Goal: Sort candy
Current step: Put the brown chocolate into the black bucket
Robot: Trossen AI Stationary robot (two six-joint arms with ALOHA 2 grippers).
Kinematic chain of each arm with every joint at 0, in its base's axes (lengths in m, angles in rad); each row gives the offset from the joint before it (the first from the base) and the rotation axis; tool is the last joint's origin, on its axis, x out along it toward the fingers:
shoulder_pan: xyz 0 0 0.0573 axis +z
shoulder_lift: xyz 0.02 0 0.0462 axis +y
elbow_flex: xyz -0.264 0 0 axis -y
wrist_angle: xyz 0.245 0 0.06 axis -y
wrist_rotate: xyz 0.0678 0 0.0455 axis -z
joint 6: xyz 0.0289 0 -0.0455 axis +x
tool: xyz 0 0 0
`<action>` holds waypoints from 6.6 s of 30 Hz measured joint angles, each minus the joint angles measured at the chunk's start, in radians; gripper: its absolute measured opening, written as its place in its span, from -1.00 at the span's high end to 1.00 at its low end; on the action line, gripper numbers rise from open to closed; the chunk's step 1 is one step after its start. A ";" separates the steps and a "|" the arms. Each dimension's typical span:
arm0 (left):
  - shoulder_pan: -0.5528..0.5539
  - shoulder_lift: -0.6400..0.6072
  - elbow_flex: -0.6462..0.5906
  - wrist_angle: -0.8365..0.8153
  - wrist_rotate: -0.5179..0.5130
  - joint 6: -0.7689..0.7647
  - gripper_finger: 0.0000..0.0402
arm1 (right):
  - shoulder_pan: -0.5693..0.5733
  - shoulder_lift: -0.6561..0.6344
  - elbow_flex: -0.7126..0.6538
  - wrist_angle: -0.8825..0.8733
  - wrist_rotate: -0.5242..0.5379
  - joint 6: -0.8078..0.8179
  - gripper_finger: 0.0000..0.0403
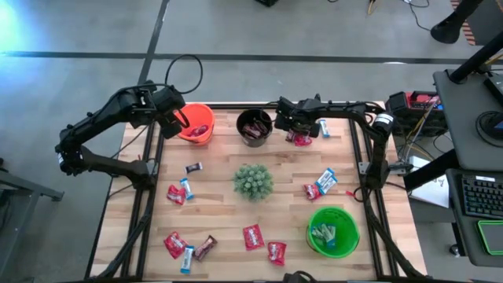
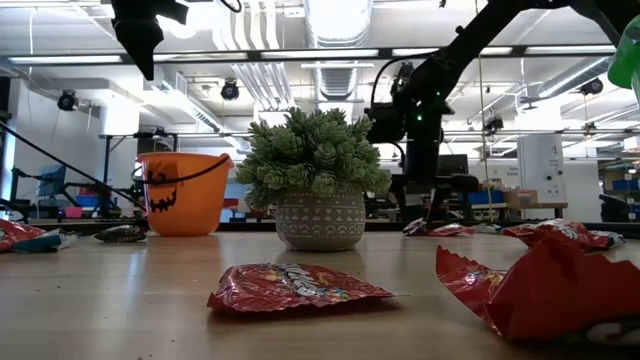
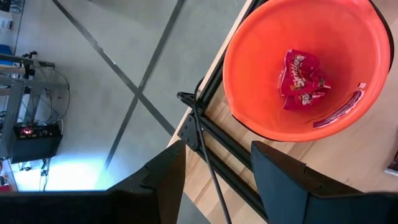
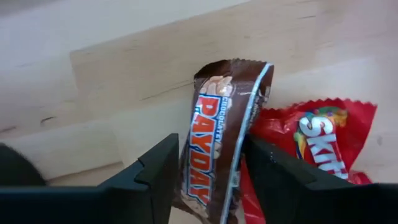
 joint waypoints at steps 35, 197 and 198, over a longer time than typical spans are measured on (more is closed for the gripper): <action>0.000 0.004 0.000 -0.048 0.000 0.018 0.18 | 0.068 -0.202 -0.009 0.017 -0.032 -0.237 0.96; 0.000 0.011 0.000 -0.072 0.209 -0.007 0.18 | 0.103 -0.198 0.275 0.374 -0.133 -0.689 0.83; 0.000 0.011 0.000 -0.071 0.209 -0.007 0.18 | 0.103 -0.198 0.275 0.374 -0.133 -0.689 0.83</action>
